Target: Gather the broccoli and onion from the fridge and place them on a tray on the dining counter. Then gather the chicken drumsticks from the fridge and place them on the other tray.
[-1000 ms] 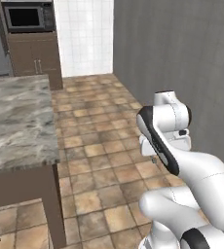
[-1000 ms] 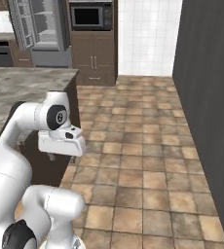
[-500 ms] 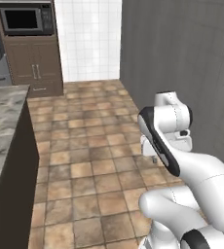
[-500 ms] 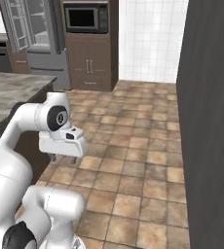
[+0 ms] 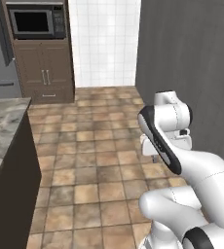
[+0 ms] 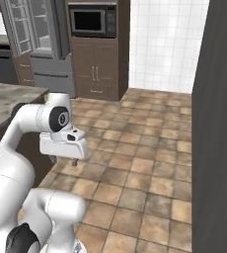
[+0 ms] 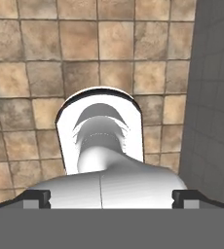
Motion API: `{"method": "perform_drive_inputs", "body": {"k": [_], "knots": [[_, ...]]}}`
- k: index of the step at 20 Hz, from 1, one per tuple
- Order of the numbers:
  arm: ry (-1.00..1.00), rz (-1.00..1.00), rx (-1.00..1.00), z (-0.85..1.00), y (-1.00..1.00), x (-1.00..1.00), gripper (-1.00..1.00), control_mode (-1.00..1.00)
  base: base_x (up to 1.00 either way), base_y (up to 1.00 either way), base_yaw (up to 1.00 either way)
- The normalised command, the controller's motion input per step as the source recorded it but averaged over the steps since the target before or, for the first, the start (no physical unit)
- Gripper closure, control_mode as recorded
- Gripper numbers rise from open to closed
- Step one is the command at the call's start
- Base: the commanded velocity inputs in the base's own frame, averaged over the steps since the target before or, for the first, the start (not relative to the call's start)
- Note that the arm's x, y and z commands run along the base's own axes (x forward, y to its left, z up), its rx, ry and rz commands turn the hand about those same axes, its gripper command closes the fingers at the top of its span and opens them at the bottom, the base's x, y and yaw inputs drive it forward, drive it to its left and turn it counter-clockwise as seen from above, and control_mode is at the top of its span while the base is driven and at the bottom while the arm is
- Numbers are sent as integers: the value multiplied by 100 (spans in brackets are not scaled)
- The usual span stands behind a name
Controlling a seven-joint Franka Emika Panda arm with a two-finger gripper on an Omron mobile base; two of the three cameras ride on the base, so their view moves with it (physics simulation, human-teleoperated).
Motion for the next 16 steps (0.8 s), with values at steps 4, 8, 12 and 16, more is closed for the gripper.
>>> {"method": "perform_drive_inputs", "body": {"k": [4, 8, 12, 16], "knots": [[0, 0, 0, 0, 0, 0, -100, 100, 100, -33, 16], [0, 0, 0, 0, 0, 0, -100, 100, 100, -42, 19], [0, 0, 0, 0, 0, 0, -100, 100, 100, -43, 21], [0, 0, 0, 0, 0, 0, -100, 100, 100, -39, 27]]}}
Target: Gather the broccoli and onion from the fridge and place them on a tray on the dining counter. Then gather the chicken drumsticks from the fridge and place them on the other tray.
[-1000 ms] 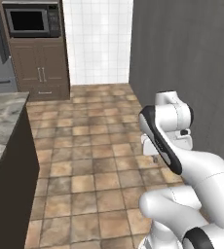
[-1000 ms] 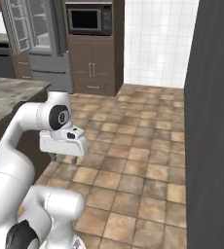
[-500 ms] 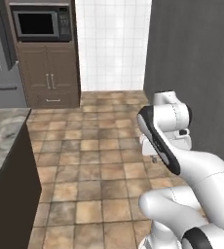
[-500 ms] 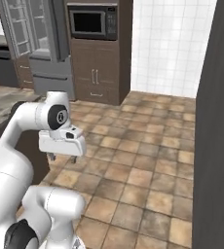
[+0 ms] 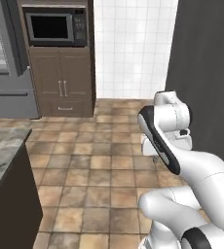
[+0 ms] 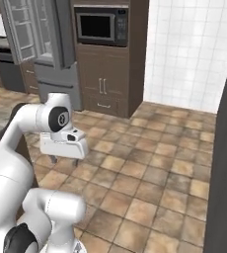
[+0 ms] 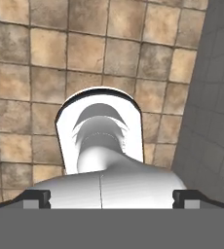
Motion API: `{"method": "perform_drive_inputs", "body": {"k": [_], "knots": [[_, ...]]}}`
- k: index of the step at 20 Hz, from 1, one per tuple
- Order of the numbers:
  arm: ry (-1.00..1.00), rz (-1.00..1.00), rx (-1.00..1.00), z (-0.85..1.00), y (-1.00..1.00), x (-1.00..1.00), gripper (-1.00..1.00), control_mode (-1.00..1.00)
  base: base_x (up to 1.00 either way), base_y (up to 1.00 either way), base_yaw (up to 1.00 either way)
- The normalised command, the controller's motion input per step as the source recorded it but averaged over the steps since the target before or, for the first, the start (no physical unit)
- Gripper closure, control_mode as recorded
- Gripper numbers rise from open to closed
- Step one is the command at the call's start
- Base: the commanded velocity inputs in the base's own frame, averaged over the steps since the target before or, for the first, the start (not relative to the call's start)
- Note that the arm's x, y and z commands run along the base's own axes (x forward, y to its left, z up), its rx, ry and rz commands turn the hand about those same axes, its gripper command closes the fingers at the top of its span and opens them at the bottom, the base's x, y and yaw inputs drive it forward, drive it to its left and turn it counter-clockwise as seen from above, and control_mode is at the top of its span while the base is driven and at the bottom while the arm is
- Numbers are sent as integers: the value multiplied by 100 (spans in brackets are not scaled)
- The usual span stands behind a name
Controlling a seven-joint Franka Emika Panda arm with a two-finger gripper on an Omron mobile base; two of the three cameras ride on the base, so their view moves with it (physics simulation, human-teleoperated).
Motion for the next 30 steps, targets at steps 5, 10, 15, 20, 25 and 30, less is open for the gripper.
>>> {"method": "perform_drive_inputs", "body": {"k": [5, 10, 15, 20, 25, 30], "knots": [[0, 0, 0, 0, 0, 0, -100, 100, 100, -32, 38], [0, 0, 0, 0, 0, 0, -100, 100, 100, -38, 48], [0, 0, 0, 0, 0, 0, -100, 100, 100, -45, 60], [0, 0, 0, 0, 0, 0, -100, 100, 100, -56, 65], [0, 0, 0, 0, 0, 0, -100, 100, 100, -59, 67], [0, 0, 0, 0, 0, 0, -100, 100, 100, -71, 61]]}}
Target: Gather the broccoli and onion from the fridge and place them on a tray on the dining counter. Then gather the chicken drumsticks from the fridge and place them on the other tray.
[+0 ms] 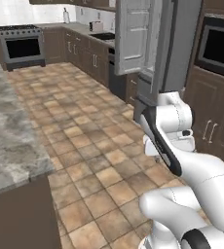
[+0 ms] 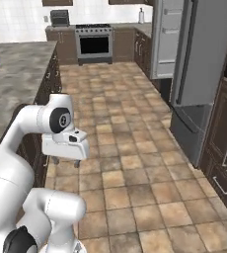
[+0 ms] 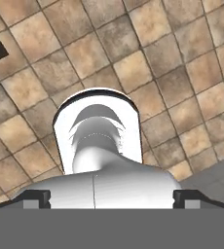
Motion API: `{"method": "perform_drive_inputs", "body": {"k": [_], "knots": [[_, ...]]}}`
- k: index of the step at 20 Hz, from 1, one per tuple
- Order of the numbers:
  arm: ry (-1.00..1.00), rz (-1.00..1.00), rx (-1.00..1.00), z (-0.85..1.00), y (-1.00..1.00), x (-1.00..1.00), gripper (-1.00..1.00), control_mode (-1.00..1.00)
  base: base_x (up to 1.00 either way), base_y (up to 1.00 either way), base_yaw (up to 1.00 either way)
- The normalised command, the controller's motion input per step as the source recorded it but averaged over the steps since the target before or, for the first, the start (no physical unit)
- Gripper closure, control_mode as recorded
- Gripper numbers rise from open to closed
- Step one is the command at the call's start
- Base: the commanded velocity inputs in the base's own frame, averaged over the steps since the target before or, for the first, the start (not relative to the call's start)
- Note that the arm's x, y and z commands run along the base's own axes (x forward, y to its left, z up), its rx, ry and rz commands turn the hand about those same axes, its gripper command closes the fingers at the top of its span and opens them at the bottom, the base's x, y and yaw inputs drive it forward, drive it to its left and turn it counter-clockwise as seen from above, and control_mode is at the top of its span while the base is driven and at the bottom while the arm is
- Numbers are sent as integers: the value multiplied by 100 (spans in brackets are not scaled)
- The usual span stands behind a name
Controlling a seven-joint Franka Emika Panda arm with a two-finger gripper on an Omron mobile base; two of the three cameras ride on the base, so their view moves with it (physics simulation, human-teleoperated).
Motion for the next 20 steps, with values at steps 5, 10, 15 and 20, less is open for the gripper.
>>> {"method": "perform_drive_inputs", "body": {"k": [5, 10, 15, 20], "knots": [[0, 0, 0, 0, 0, 0, -100, 100, 98, -82, 58], [0, 0, 0, 0, 0, 0, -100, 100, 100, -99, 41], [0, 0, 0, 0, 0, 0, -100, 100, 100, -60, 13], [0, 0, 0, 0, 0, 0, -100, 100, 100, -1, -16]]}}
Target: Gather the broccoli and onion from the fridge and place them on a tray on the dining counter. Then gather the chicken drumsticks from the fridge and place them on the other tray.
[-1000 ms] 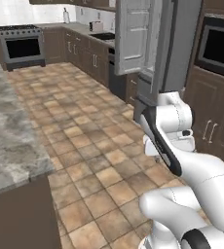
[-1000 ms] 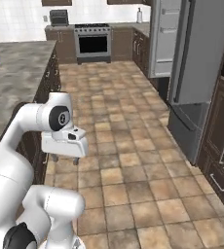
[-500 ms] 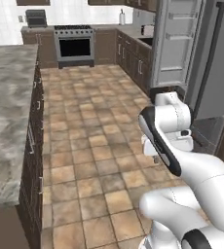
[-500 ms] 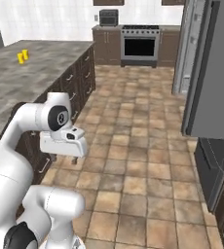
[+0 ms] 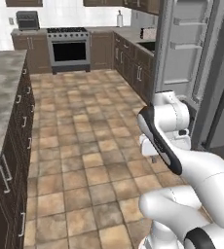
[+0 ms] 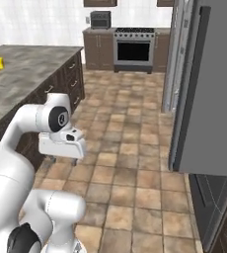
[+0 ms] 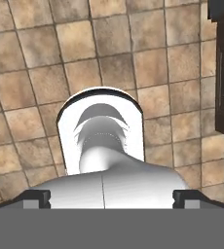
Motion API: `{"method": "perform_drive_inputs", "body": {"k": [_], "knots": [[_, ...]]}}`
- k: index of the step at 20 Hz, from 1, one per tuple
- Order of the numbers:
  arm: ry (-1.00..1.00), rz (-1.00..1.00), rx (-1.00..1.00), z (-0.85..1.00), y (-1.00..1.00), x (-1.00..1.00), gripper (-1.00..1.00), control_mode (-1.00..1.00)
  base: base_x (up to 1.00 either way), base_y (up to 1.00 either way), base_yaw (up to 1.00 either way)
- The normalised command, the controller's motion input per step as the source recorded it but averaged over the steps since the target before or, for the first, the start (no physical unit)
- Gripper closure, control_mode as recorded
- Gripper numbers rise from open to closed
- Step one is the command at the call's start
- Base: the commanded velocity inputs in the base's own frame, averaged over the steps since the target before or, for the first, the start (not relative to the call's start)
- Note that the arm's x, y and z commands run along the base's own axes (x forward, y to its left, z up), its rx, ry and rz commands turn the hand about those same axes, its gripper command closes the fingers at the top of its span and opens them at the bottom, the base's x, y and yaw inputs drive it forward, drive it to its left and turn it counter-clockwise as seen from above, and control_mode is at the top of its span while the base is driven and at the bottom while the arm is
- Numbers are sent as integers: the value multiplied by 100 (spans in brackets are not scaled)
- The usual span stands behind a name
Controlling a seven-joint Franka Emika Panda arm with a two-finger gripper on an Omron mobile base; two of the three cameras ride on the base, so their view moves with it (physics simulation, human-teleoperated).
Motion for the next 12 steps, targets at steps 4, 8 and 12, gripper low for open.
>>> {"method": "perform_drive_inputs", "body": {"k": [4, 8, 12], "knots": [[0, 0, 0, 0, 0, 0, -100, 100, 90, 10, -37], [0, 0, 0, 0, 0, 0, -100, 100, 99, 40, -48], [0, 0, 0, 0, 0, 0, -100, 100, 67, 85, -58]]}}
